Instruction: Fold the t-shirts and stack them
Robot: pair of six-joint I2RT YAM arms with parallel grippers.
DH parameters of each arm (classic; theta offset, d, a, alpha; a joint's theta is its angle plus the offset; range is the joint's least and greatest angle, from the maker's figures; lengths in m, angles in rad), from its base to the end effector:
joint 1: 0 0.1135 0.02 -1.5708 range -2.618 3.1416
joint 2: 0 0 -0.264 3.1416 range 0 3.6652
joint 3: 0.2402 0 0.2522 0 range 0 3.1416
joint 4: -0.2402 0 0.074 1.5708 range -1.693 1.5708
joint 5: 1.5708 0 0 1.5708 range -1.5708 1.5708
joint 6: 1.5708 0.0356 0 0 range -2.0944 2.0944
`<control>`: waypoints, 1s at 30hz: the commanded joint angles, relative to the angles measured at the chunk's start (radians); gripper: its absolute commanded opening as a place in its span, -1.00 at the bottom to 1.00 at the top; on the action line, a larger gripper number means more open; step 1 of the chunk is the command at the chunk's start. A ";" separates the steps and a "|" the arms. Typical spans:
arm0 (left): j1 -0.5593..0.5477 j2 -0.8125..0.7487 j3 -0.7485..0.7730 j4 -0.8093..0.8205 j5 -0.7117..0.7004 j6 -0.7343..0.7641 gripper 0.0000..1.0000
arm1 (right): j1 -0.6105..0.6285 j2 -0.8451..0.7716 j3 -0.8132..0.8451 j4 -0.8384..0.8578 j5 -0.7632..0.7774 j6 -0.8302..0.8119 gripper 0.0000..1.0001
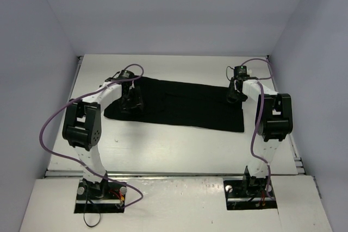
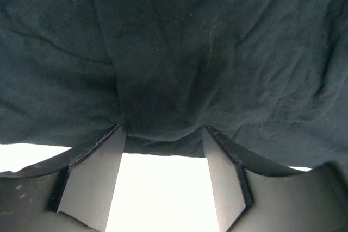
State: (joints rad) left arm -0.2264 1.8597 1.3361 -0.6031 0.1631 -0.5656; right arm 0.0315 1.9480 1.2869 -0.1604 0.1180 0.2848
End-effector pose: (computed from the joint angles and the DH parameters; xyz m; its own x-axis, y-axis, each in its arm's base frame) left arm 0.3731 -0.0919 0.1975 -0.8981 -0.3358 -0.2842 -0.2272 0.9072 -0.3541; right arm 0.4218 0.0091 0.1758 -0.6886 0.2575 -0.6779 0.2525 0.9615 0.1086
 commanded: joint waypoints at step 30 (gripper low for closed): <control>0.012 0.061 0.391 -0.073 -0.043 0.190 -0.19 | -0.009 -0.050 0.028 0.024 0.005 -0.010 -0.14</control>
State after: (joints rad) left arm -0.2266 1.7718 1.5022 -0.7413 0.1295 -0.4672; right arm 0.0315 1.9480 1.2827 -0.1524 0.1150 0.2840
